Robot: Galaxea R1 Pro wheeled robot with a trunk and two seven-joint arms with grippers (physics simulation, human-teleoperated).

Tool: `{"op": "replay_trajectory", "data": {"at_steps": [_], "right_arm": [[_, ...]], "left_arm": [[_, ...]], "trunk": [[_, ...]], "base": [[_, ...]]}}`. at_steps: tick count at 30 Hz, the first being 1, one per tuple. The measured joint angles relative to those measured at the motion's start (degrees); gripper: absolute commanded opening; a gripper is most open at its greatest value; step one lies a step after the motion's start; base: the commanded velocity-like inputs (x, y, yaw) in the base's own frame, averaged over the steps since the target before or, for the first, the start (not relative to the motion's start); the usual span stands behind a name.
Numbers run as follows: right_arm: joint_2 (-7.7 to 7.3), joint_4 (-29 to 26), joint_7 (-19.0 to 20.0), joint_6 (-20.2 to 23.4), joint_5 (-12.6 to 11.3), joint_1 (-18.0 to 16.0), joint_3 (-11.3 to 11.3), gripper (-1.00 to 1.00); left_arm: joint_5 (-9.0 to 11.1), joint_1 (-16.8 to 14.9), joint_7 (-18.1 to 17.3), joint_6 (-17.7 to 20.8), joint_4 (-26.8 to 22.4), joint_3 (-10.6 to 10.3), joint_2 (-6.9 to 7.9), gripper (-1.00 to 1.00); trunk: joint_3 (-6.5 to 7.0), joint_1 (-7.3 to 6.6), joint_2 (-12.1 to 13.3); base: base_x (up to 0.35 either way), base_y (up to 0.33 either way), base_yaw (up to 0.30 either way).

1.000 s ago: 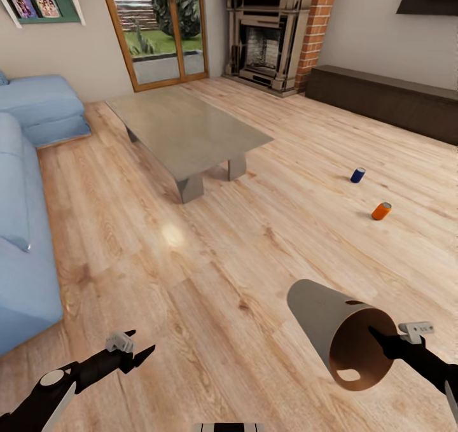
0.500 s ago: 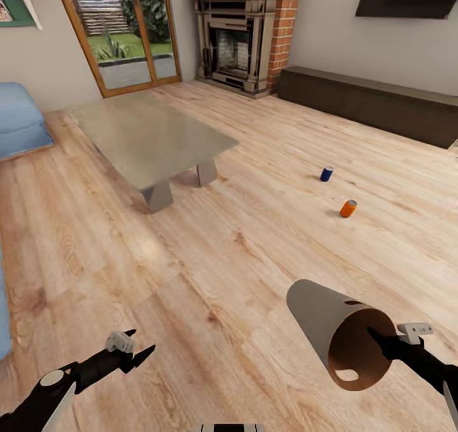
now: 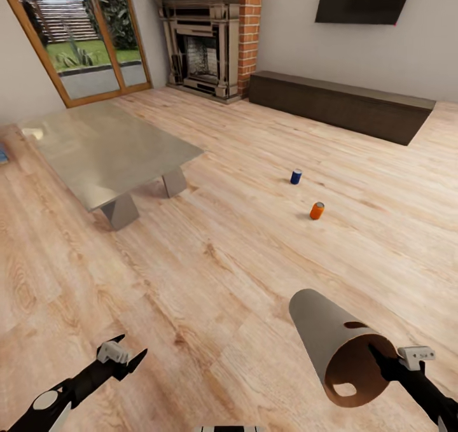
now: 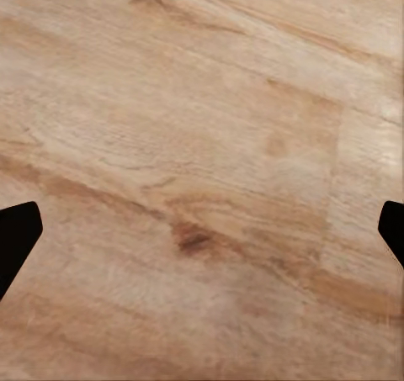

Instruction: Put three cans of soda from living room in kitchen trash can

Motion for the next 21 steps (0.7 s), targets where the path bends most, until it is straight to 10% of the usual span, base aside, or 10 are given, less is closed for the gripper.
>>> {"op": "replay_trajectory", "data": {"at_steps": [21], "right_arm": [[-0.04, 1.4, -1.0, -1.6, 0.1, 0.0, -0.1, -1.0]], "left_arm": [[0.0, 0.0, 3.1, -0.1, 1.1, 0.0, 0.03, 1.0]], "trunk": [[1.39, 0.0, 0.0]], "base": [[0.259, -0.095, -0.184]]}}
